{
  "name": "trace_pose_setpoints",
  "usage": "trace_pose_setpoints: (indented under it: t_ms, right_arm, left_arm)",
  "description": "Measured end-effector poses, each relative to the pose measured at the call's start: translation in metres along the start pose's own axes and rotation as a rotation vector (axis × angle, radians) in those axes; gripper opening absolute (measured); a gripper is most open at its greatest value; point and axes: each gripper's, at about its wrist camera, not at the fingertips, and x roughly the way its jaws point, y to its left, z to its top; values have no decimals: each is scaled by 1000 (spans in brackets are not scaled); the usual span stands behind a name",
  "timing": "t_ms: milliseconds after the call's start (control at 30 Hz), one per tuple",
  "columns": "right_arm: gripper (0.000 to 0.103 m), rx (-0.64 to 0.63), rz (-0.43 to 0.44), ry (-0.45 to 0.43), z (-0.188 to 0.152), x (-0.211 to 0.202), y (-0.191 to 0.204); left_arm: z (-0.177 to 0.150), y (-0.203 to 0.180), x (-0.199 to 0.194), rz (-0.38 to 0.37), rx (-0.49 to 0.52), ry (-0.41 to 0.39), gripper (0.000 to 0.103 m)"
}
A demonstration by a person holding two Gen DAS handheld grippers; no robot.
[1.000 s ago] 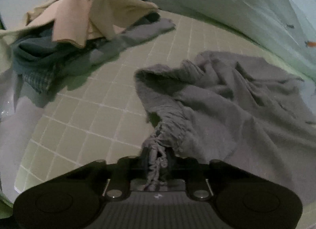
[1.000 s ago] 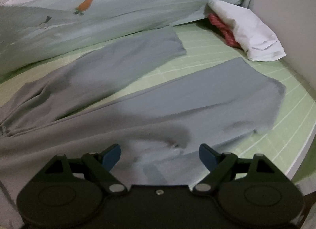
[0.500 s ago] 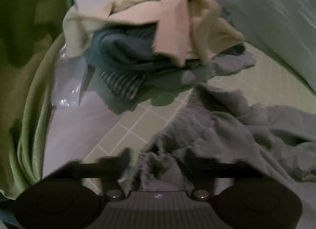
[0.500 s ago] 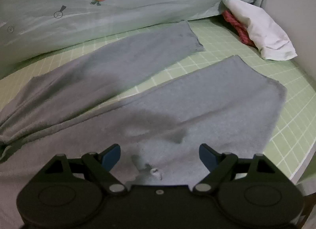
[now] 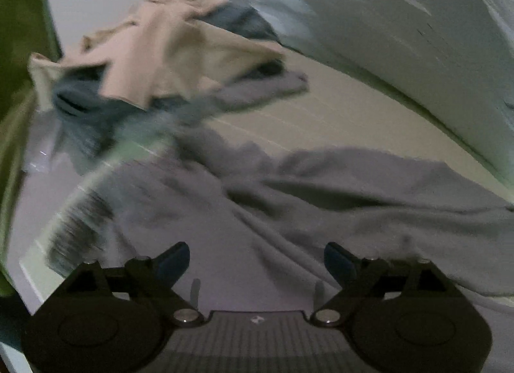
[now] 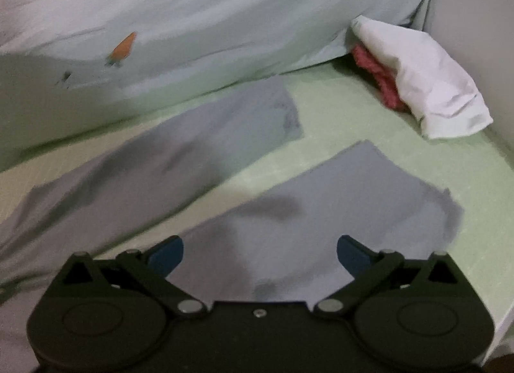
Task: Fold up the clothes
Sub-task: 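Grasp the waistband with the left gripper and drag it to straighten the sweatpants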
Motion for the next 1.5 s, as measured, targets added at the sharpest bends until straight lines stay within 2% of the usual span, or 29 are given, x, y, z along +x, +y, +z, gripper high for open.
trace_pose_setpoints:
  t_ms: [133, 267, 400, 467, 567, 667, 733, 867, 967, 1033, 1100, 1300, 1433, 1500]
  right_arm:
    - [103, 20, -28, -16, 28, 25, -26]
    - [103, 54, -59, -34, 56, 61, -43]
    - [103, 112, -41, -3, 90, 111, -52]
    - [103, 130, -68, 26, 104, 136, -53]
    - [97, 135, -75, 53, 120, 166, -55]
    - [84, 93, -34, 82, 125, 186, -51]
    - [74, 50, -21, 81, 124, 193, -44]
    - [60, -11, 7, 66, 120, 196, -32]
    - [40, -40, 59, 62, 118, 193, -30]
    - [13, -56, 114, 70, 118, 192, -28]
    - [4, -68, 126, 72, 117, 189, -28]
    - [2, -97, 10, 16, 120, 171, -47]
    - [2, -149, -229, -41, 126, 154, -77]
    - [2, -95, -271, -27, 130, 150, -100]
  left_arm:
    - [-3, -40, 5, -20, 6, 24, 91]
    - [11, -74, 10, -27, 21, 10, 91]
    - [33, -102, 19, -12, 25, 13, 91]
    - [45, -114, 25, 2, 12, 25, 91]
    - [58, -132, 34, 0, 25, 42, 91]
    - [61, -148, 42, 34, 74, 37, 91]
    - [61, -156, 47, 30, 98, 55, 91]
    - [56, -166, 54, 35, 145, 79, 91]
    - [53, -171, 51, 28, 195, 68, 91]
    - [52, -173, 50, 30, 227, 58, 91]
    - [52, -172, 48, 32, 239, 46, 91]
    - [52, -156, 46, 10, 169, 45, 91]
    - [50, -146, 45, 1, 141, 52, 91]
    - [48, -141, 46, -1, 132, 53, 91]
